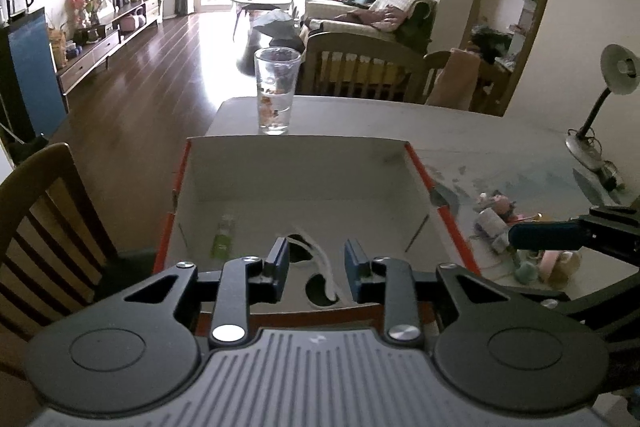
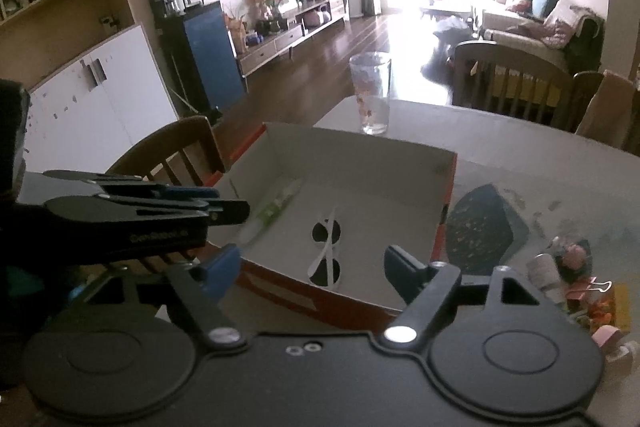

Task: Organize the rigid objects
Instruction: 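Move both tools back from the box to the items on the table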

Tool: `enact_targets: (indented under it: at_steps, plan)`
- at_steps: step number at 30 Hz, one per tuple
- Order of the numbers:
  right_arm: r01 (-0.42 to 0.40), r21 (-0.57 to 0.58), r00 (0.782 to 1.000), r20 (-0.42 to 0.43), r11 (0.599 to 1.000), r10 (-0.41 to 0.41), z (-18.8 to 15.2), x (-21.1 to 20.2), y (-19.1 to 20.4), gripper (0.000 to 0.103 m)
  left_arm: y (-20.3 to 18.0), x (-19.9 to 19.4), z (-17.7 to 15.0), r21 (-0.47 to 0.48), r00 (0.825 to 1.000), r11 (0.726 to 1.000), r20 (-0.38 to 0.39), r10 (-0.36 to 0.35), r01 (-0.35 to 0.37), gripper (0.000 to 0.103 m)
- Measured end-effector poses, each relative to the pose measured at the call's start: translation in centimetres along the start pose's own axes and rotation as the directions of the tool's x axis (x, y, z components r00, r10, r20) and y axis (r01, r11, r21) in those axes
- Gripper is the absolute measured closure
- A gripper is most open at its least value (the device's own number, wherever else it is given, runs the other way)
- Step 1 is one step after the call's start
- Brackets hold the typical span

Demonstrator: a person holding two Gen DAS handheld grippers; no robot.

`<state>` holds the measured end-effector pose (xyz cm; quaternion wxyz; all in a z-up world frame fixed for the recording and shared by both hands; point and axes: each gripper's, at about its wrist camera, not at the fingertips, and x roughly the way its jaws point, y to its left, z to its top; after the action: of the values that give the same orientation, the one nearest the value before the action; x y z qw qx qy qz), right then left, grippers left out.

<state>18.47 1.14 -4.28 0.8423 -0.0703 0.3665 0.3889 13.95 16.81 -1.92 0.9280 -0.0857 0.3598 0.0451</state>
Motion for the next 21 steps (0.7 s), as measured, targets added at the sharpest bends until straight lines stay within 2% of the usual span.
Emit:
enact_targets:
  at_steps: [6,7,8,10,13,15,17,21]
  plan:
    - [0.001,-0.004,0.999,0.054,1.0,-0.001,-1.2,-1.9,-0.9,0.018,-1.6,-0.4,-0.6,0.023,1.0,1.0,0.015,-0.006,0.006,0.073]
    - [-0.003,-0.002,0.998,0.061,1.0,0.003,-1.4,-2.3,-1.1,0.018,-2.0,-0.5,-0.7,0.028,1.0,1.0,0.021,-0.005,0.005,0.066]
    - [-0.004,-0.001,0.998,0.066,1.0,0.004,-1.6,-2.6,-1.3,0.018,-2.3,-0.6,-0.8,0.028,1.0,1.0,0.027,-0.01,0.009,0.05]
    - [0.014,0.0,0.997,0.075,1.0,-0.014,-2.1,-3.1,-1.6,0.017,-2.7,-1.1,-1.0,0.022,0.999,0.999,0.045,-0.026,0.025,0.036]
    - [0.02,0.024,0.996,0.081,1.0,-0.021,-2.9,-3.8,-2.8,0.017,-3.7,-1.3,-1.1,0.024,0.997,0.998,0.053,-0.062,0.061,0.036]
    - [0.029,0.036,0.996,0.088,0.999,-0.032,-3.5,-4.5,-3.8,0.017,-4.4,-1.3,-1.2,0.034,0.996,0.997,0.06,-0.065,0.063,0.031]
    - [0.038,0.051,0.995,0.091,0.998,-0.043,-4.0,-5.1,-4.8,0.017,-5.5,-1.2,-1.2,0.044,0.995,0.997,0.075,-0.073,0.069,0.02]
    - [0.072,0.071,0.992,0.096,0.995,-0.079,-4.9,-6.4,-7.1,0.017,-7.8,-0.5,-1.1,0.063,0.992,0.994,0.086,-0.096,0.091,0.015]
